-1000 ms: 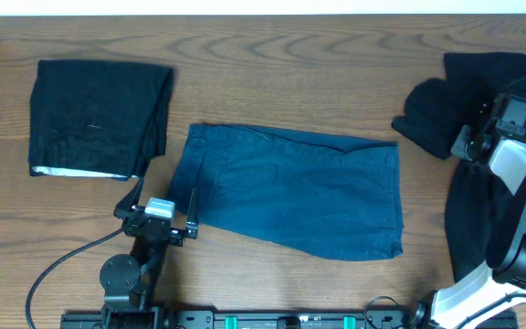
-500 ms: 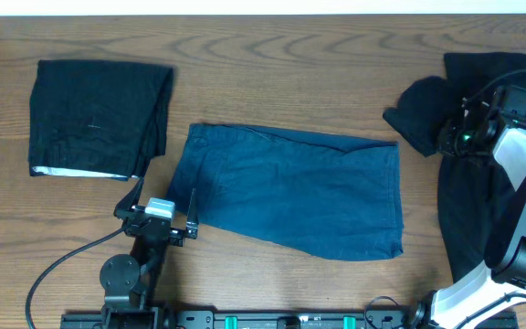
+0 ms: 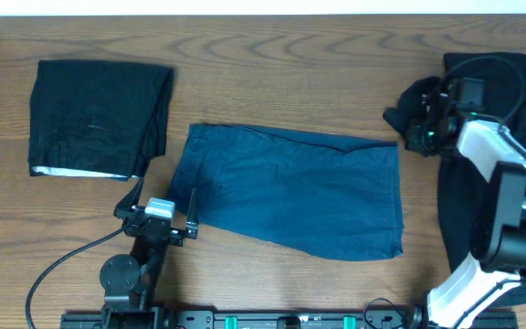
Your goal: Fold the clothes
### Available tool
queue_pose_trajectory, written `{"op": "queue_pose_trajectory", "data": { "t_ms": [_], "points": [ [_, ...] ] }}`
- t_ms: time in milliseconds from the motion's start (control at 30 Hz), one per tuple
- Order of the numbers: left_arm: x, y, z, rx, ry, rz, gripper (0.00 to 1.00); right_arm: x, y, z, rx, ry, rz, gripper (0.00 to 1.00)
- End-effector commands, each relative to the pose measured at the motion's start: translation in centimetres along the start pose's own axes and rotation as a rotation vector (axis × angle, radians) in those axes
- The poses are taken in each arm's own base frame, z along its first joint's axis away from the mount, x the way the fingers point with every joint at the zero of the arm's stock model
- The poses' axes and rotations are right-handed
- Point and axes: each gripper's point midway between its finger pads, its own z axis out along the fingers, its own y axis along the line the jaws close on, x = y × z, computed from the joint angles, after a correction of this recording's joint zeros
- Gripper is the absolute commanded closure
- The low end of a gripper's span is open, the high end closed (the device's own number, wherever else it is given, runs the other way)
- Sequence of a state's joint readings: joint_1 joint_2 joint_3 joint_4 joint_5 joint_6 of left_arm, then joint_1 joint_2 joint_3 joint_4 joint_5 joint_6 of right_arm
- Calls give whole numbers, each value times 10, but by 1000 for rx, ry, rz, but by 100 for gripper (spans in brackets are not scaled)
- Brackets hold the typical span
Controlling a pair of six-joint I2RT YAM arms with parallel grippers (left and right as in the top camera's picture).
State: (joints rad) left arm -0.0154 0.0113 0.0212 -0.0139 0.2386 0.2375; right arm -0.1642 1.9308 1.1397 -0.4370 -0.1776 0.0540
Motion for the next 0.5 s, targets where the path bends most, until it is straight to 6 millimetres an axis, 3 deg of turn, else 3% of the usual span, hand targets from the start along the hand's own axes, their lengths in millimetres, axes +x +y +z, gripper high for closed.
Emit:
{"op": "queue_pose_trajectory", "data": {
  "t_ms": [0,100,267,333,467],
  "points": [
    [15,-5,1,23,45,4,2,1,-10,20,58,9,-34,99],
    [15,-5,1,23,45,4,2,-8,-20,37,86,-29,-33,99],
    [15,-5,1,23,45,4,2,-41,-46,55,173,-178,-26,96],
    [15,-5,1,23,45,4,2,-58,-49,52,169,-251,-25,94],
    [15,-5,1,23,45,4,2,-99,-30,28,63,-362,-45,80]
  ]
}}
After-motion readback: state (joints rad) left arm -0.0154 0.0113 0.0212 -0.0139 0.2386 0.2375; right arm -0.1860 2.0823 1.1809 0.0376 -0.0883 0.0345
